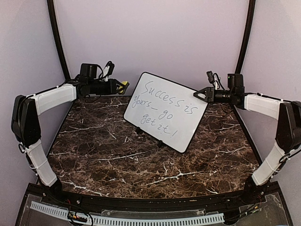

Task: Erase the whiteboard
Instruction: Hold the whiteboard at the center of the board, then erase the center of the whiteboard.

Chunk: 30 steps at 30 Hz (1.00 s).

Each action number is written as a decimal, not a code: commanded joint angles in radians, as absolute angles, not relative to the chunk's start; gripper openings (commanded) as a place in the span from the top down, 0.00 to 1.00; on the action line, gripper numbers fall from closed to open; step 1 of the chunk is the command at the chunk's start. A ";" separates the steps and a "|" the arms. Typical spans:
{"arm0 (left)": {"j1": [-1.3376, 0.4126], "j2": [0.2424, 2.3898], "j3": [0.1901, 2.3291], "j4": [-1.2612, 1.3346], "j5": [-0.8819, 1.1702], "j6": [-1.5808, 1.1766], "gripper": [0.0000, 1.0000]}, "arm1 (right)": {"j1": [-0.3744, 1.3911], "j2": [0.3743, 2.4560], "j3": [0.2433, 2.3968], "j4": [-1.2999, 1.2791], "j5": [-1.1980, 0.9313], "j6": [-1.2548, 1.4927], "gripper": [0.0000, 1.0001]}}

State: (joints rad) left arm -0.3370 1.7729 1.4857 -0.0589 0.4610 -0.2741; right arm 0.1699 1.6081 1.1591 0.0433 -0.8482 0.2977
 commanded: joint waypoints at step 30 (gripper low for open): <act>-0.366 1.776 1.425 0.051 0.516 -0.267 0.71 | 0.300 1.419 1.069 0.056 -0.796 0.382 1.00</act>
State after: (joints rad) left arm -0.3580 1.7786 1.4586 -0.0097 0.4953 -0.2913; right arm 0.2626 1.4715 1.0828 0.0422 -0.7654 0.3965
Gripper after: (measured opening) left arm 0.289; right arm 0.033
